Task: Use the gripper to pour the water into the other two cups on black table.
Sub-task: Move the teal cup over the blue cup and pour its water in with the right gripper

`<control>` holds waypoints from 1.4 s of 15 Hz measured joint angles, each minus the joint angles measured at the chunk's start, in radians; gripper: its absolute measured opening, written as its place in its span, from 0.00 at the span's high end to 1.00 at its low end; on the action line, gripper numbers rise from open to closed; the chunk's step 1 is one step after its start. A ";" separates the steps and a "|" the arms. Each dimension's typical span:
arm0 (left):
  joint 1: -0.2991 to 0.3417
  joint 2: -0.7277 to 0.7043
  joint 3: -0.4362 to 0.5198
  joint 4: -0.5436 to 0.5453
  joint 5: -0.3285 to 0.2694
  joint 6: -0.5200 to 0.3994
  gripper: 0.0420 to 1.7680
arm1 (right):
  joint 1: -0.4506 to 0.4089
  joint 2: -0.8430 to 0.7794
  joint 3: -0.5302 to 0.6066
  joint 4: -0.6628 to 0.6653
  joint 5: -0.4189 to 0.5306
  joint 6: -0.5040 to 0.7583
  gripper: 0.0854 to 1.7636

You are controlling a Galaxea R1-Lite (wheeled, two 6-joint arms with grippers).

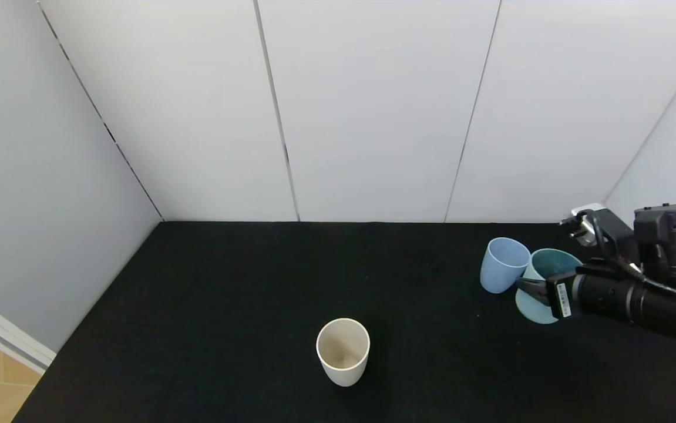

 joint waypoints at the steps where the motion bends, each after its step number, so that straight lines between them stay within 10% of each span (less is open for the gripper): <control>1: 0.000 0.000 0.000 0.000 0.000 0.000 0.03 | -0.023 -0.017 -0.021 0.030 0.001 -0.005 0.32; 21: 0.000 0.000 0.000 -0.001 0.000 0.000 0.03 | -0.176 0.179 -0.253 0.091 0.008 -0.283 0.32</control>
